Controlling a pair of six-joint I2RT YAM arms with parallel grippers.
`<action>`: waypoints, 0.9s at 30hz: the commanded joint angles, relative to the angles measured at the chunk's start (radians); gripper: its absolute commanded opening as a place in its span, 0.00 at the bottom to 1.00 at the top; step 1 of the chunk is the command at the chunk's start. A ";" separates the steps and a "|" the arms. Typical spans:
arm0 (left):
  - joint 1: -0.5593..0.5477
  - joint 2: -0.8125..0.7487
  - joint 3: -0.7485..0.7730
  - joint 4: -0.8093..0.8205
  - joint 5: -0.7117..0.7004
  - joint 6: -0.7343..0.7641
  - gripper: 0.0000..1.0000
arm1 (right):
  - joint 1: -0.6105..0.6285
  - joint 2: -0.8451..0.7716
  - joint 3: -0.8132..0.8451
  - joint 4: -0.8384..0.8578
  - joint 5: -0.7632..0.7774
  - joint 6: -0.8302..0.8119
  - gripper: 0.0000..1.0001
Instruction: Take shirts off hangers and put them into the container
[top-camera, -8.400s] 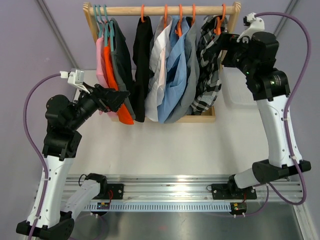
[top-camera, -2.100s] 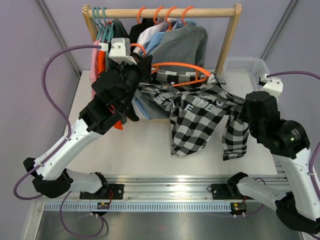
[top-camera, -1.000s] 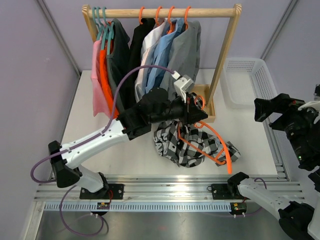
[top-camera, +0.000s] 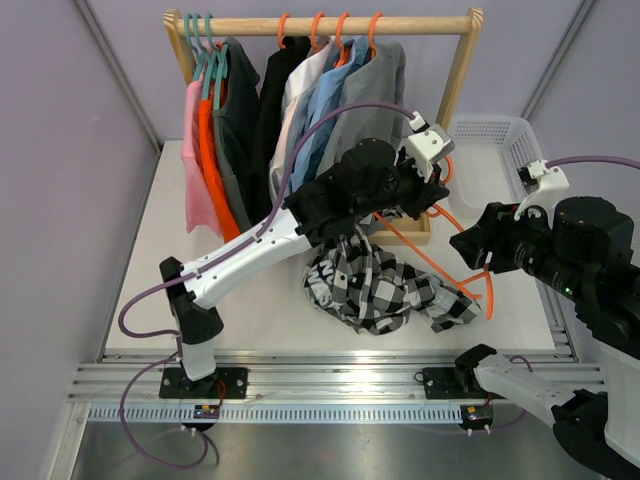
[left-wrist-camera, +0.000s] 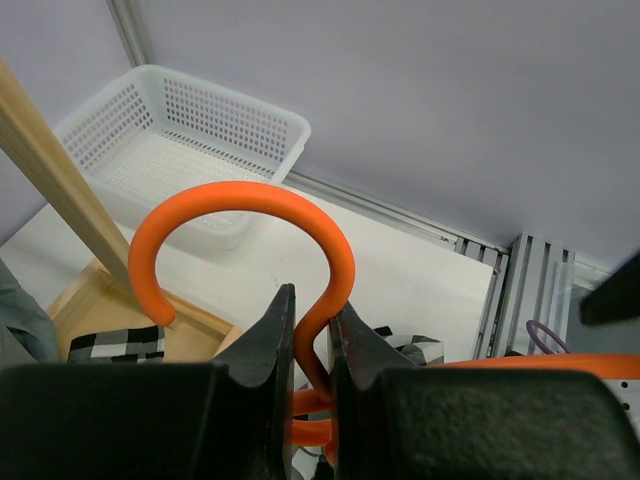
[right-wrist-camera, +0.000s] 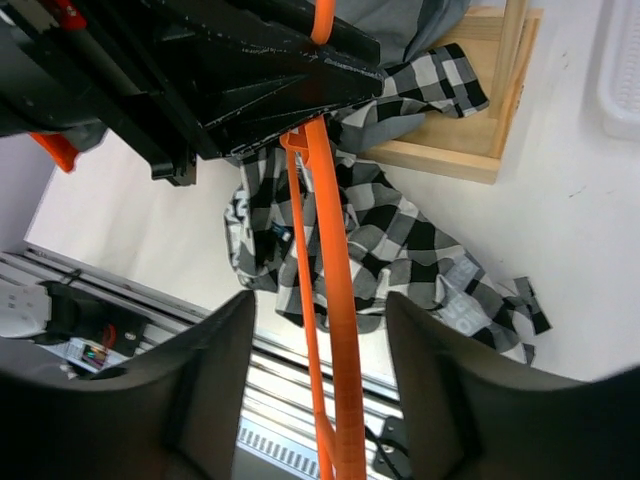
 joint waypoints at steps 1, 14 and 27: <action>0.006 0.005 0.050 0.020 0.022 0.006 0.00 | -0.003 0.003 -0.026 0.012 -0.029 -0.001 0.56; 0.008 -0.018 0.099 0.002 0.039 0.002 0.00 | -0.002 -0.002 -0.110 0.025 -0.046 0.008 0.00; 0.006 -0.182 -0.088 0.089 -0.068 -0.017 0.99 | -0.003 -0.025 -0.033 -0.022 0.201 0.007 0.00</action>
